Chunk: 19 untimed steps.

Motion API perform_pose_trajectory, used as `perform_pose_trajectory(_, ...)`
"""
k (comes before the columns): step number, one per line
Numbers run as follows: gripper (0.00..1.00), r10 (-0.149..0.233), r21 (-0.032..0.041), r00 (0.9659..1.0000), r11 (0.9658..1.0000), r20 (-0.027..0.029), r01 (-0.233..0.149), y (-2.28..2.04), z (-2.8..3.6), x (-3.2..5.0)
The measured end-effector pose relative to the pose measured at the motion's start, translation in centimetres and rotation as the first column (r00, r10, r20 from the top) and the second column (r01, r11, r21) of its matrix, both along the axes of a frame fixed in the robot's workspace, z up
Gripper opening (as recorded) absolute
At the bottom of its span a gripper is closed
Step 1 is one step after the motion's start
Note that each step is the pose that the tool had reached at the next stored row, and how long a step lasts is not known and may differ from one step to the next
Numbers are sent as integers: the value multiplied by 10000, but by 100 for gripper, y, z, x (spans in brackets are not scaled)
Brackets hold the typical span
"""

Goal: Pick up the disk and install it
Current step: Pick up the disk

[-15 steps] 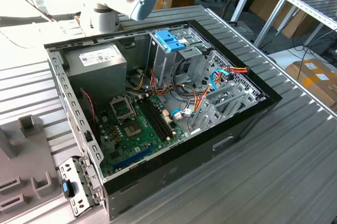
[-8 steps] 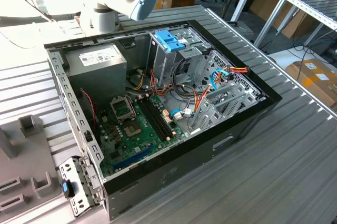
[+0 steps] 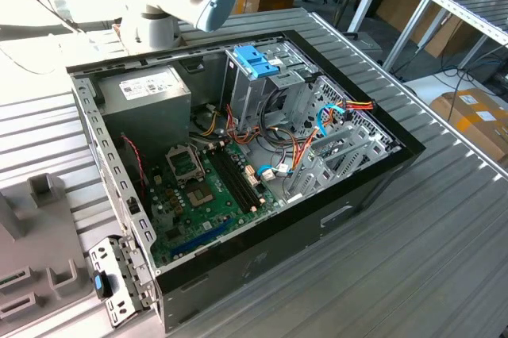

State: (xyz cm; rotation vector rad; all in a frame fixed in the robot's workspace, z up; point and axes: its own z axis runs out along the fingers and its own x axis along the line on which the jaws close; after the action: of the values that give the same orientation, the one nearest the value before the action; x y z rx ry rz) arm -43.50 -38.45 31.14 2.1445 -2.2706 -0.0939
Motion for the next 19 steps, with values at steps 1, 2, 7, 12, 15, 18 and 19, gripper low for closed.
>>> perform_pose_trajectory(1, 60, 0, 1, 10000, 10000, 0, 0, 2, -2, -1)
perform_pose_trajectory(2, 60, 0, 1, 10000, 10000, 0, 0, 5, -5, -1)
perform_pose_trajectory(7, 60, 0, 0, 10000, 10000, 0, 0, 42, -17, -2)
perform_pose_trajectory(12, 60, 0, 0, 10000, 10000, 0, 0, 117, -44, -22)
perform_pose_trajectory(15, 60, 0, 0, 10000, 10000, 0, 0, 117, -56, -49)
perform_pose_trajectory(18, 60, 4, 0, 10000, 10000, 0, -4, 115, -69, -84)
perform_pose_trajectory(19, 60, 5, 0, 10000, 10000, 0, -5, 114, -74, -96)
